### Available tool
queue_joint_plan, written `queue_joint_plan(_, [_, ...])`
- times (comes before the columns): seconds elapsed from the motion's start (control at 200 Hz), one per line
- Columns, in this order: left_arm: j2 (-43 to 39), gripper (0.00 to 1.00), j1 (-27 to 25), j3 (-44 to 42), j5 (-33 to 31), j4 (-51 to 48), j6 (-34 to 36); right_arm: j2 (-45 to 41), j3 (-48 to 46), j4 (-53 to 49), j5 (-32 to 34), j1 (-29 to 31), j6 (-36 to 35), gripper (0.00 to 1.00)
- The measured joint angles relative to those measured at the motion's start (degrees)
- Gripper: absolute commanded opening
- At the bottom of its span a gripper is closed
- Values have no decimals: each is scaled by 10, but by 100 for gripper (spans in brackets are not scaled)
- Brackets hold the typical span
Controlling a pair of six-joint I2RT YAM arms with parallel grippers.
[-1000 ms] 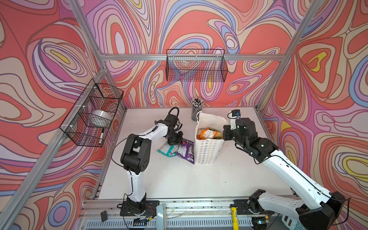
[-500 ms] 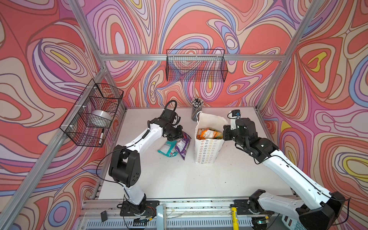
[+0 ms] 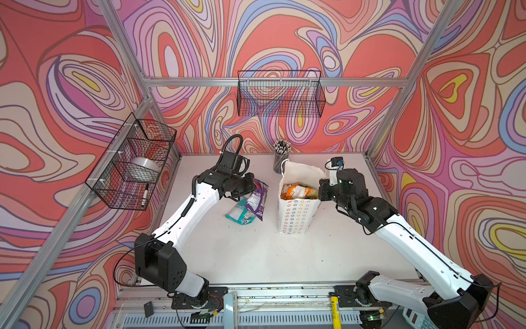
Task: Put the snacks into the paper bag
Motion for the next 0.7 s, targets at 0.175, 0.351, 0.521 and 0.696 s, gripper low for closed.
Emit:
queue_joint_plan(0.175, [-39,0,0,35,-4,-11,-4,0,0,0,0,0,0,0])
queue_joint_plan(0.351, [-64,0,0,81,7,-13,-12,0,0,0,0,0,0,0])
queue_joint_plan(0.521, [-67,0,-6,131,24,-13,-24,0,0,0,0,0,0,0])
queue_joint_plan(0.696, [-43,0,-46,233,24,-17,-26,2,0,0,0,0,0,0])
